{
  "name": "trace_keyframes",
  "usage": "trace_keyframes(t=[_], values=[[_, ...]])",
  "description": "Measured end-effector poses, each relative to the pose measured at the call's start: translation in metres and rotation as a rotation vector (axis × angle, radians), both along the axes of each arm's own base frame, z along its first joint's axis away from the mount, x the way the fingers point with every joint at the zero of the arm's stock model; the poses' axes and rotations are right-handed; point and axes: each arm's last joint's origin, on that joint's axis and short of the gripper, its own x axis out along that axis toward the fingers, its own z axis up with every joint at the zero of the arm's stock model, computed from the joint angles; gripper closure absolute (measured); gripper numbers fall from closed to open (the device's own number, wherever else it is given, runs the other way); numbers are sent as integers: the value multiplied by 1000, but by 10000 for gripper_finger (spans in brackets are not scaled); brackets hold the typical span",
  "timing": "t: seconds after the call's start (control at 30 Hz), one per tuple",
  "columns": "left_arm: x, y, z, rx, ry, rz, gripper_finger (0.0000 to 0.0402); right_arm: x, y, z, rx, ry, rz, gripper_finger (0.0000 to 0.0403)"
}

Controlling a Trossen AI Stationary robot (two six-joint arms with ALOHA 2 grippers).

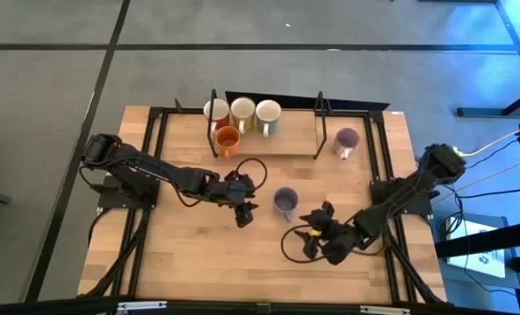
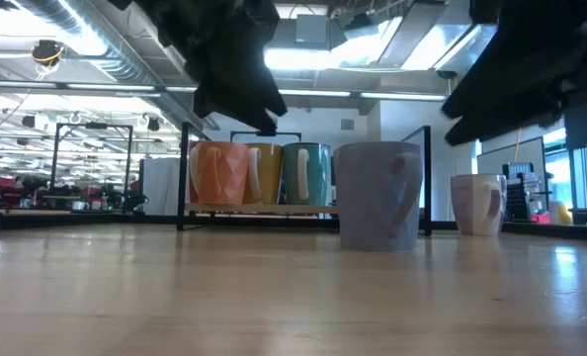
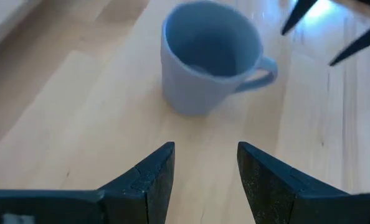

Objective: Place coffee mugs
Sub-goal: Put the blue mug on the shelf

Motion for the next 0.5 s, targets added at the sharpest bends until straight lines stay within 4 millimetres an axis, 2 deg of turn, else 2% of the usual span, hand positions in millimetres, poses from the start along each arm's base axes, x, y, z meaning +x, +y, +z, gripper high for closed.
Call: trace_keyframes(t=[0.2, 0.5], values=[[-4, 0, -4, -27, 70, -35, 232, 14, 7, -29, -24, -87, -135, 166], [-8, 0, -7, -26, 115, -32, 232, 39, 4, -49, -51, -140, -298, 166]])
